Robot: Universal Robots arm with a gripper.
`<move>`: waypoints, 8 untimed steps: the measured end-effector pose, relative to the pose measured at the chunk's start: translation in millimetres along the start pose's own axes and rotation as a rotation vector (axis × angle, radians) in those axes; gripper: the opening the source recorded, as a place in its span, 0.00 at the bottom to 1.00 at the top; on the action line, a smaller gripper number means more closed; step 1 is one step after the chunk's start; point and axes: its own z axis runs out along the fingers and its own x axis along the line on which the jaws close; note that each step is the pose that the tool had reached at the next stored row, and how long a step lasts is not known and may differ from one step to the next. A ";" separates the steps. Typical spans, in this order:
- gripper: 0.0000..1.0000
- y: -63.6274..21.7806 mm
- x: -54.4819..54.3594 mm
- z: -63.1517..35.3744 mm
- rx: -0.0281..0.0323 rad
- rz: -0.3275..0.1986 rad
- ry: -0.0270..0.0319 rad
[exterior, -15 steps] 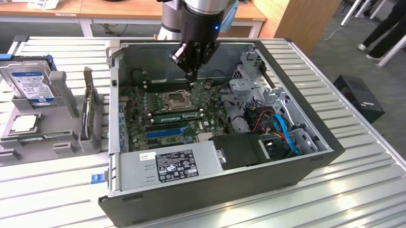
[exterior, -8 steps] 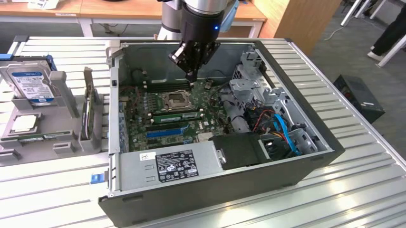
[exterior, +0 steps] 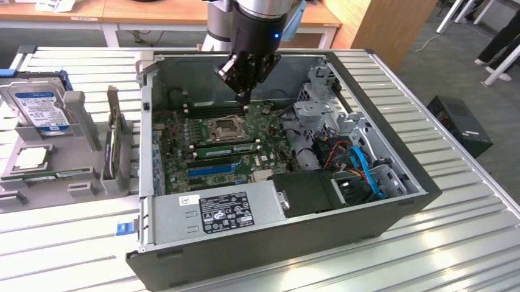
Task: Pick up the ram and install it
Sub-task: 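Press down the ram until it locks into place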
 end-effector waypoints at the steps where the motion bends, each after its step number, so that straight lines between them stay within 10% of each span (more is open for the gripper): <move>1: 0.10 0.0 0.0 0.0 -0.0001 0.000 0.0000; 8: 0.10 0.0 -0.2 0.1 0.0000 0.026 -0.0019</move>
